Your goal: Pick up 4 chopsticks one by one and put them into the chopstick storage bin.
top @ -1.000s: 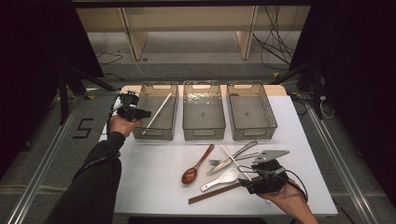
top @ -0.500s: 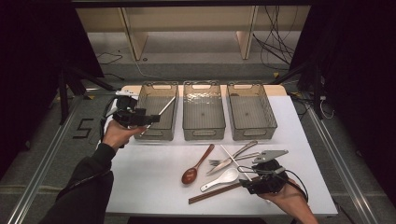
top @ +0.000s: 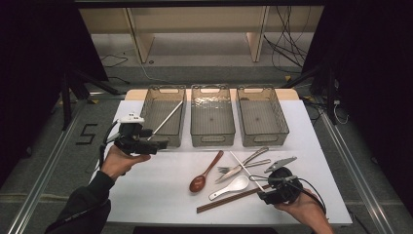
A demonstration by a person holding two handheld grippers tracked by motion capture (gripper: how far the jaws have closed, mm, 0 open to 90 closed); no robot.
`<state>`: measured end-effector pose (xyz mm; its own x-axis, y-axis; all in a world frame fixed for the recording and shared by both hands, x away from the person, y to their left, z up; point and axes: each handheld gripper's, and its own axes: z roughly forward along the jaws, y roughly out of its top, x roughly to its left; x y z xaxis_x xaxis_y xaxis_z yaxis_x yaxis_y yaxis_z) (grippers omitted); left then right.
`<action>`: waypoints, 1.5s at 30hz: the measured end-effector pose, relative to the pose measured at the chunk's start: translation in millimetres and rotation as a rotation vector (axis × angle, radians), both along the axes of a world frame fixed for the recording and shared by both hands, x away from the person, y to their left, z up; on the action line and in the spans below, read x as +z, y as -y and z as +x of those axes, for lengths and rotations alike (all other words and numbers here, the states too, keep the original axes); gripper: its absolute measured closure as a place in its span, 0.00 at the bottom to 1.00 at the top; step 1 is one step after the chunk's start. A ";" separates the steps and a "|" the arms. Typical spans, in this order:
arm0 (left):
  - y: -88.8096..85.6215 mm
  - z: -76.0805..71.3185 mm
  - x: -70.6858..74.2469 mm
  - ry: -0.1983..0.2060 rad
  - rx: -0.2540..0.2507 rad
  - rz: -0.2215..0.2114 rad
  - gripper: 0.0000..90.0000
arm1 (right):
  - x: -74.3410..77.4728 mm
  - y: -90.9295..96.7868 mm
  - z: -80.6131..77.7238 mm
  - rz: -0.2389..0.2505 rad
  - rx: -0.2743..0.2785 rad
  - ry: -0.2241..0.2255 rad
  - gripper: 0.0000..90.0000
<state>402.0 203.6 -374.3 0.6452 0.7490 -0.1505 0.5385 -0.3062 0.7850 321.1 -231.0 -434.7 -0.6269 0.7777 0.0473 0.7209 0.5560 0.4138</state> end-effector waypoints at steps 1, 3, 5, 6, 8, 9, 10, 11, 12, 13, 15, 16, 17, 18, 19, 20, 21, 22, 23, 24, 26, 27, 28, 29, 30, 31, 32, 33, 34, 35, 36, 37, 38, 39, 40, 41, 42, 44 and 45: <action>-1.0 -1.1 -2.6 -0.005 -0.001 -0.008 0.20 | -1.3 0.6 0.3 -0.006 -0.005 -0.012 0.54; -1.6 -4.5 -8.4 -0.014 -0.008 -0.022 0.20 | -3.6 1.0 1.2 -0.027 -0.009 -0.029 0.56; -0.9 -8.4 -13.2 -0.015 -0.015 -0.002 0.20 | -5.9 1.1 2.2 -0.044 -0.011 -0.043 0.59; -0.1 -10.5 -15.2 -0.014 -0.013 -0.002 0.20 | -7.2 1.2 2.6 -0.050 -0.014 -0.049 0.60; 1.1 -14.0 -18.4 -0.014 -0.017 -0.002 0.20 | -9.9 1.8 3.7 -0.062 -0.017 -0.064 0.63; 1.7 -15.8 -19.7 -0.014 -0.020 -0.001 0.20 | -10.8 2.0 4.2 -0.063 -0.018 -0.073 0.64; 2.1 -17.4 -20.9 -0.016 -0.022 -0.001 0.20 | -11.3 2.0 4.7 -0.065 -0.021 -0.081 0.66; 2.8 -19.2 -22.3 -0.016 -0.020 -0.004 0.20 | -12.1 1.7 5.2 -0.067 -0.017 -0.084 0.67; 3.9 -21.1 -23.7 -0.018 -0.023 -0.007 0.20 | -12.5 1.2 5.5 -0.071 -0.014 -0.090 0.69; 5.3 -23.2 -24.6 -0.020 -0.030 0.000 0.20 | -13.1 0.6 5.9 -0.071 -0.009 -0.097 0.70; 8.7 -27.4 -25.2 -0.009 -0.039 0.014 0.20 | -14.7 -1.4 7.2 -0.082 -0.008 -0.108 0.74; 9.7 -29.1 -24.9 -0.003 -0.045 0.014 0.20 | -15.5 -2.0 7.8 -0.081 -0.005 -0.111 0.75; 10.9 -30.9 -24.5 0.001 -0.047 0.009 0.20 | -16.1 -3.1 8.6 -0.087 -0.006 -0.118 0.76; 11.7 -32.5 -23.9 0.006 -0.052 0.006 0.20 | -16.8 -4.2 9.3 -0.091 -0.003 -0.120 0.77; 12.5 -33.8 -23.6 0.014 -0.054 0.003 0.20 | -17.2 -5.2 10.1 -0.096 0.000 -0.124 0.79; 13.1 -35.3 -23.3 0.017 -0.058 0.003 0.20 | -17.8 -6.7 10.5 -0.101 0.001 -0.126 0.80; 13.9 -36.6 -23.3 0.020 -0.060 0.001 0.20 | -18.8 -8.3 11.0 -0.108 0.003 -0.125 0.81; 14.9 -37.9 -23.5 0.019 -0.064 0.003 0.20 | -19.3 -9.6 11.8 -0.118 0.006 -0.131 0.82; 16.1 -39.2 -23.8 0.018 -0.065 0.004 0.20 | -20.0 -10.8 12.1 -0.126 0.005 -0.135 0.84; 16.9 -40.3 -23.9 0.018 -0.069 0.007 0.20 | -20.0 -11.3 12.3 -0.135 0.004 -0.131 0.86; 18.5 -41.9 -24.5 0.016 -0.076 0.007 0.20 | -19.8 -11.0 13.4 -0.141 -0.004 -0.134 0.89; 19.1 -42.5 -24.8 0.013 -0.081 0.010 0.20 | -20.0 -10.2 14.4 -0.136 -0.007 -0.137 0.91; 20.4 -43.2 -25.3 0.012 -0.082 0.009 0.20 | -20.3 -9.8 14.9 -0.136 -0.010 -0.137 0.92; 20.9 -43.6 -25.4 0.014 -0.086 0.016 0.20 | -20.0 -9.6 15.4 -0.140 -0.010 -0.140 0.93; 21.7 -44.0 -25.6 0.015 -0.086 0.013 0.20 | -20.0 -9.6 15.6 -0.140 -0.012 -0.142 0.93; 22.0 -44.2 -25.5 0.015 -0.087 0.014 0.20 | -19.9 -9.3 15.9 -0.139 -0.010 -0.144 0.93; 22.0 -44.5 -25.4 0.016 -0.089 0.016 0.20 | -20.1 -8.5 16.3 -0.130 -0.012 -0.144 0.94; 22.0 -44.8 -25.4 0.014 -0.090 0.014 0.20 | -20.0 -7.0 16.7 -0.121 -0.012 -0.149 0.94; 21.9 -44.8 -25.7 0.013 -0.091 0.012 0.20 | -20.0 -5.9 16.9 -0.112 -0.015 -0.151 0.94; 21.7 -44.7 -26.1 0.012 -0.091 0.013 0.20 | -19.7 -4.7 17.2 -0.107 -0.013 -0.154 0.94; 21.4 -44.4 -26.4 0.010 -0.093 0.015 0.20 | -19.5 -3.6 17.4 -0.103 -0.006 -0.155 0.94; 21.3 -44.2 -26.9 0.009 -0.093 0.015 0.20 | -19.0 -2.9 17.1 -0.097 -0.006 -0.157 0.94; 21.3 -44.0 -27.2 0.009 -0.093 0.014 0.20 | -17.8 -1.7 16.8 -0.098 0.000 -0.153 0.94; 21.5 -44.0 -27.4 0.008 -0.095 0.013 0.20 | -16.2 -0.5 16.2 -0.097 -0.002 -0.143 0.95; 21.6 -44.0 -27.5 0.008 -0.096 0.013 0.20 | -14.0 1.3 15.8 -0.099 -0.006 -0.130 0.95; 21.6 -44.0 -27.4 0.009 -0.098 0.012 0.20 | -11.2 4.0 15.6 -0.098 -0.005 -0.117 0.95; 21.7 -43.9 -27.5 0.008 -0.100 0.011 0.20 | -8.0 6.8 15.5 -0.091 -0.005 -0.102 0.95; 21.8 -43.3 -27.8 0.006 -0.107 0.014 0.20 | -0.4 10.4 14.3 -0.081 -0.004 -0.064 0.95; 21.9 -42.9 -28.1 0.003 -0.109 0.015 0.20 | 3.5 10.7 13.5 -0.071 0.001 -0.047 0.95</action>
<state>359.0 181.8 -402.4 0.7233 0.6767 -0.1374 0.4988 -0.3744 0.7817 334.6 -241.7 -431.2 -0.6260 0.7796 0.0210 0.7380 0.5835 0.3390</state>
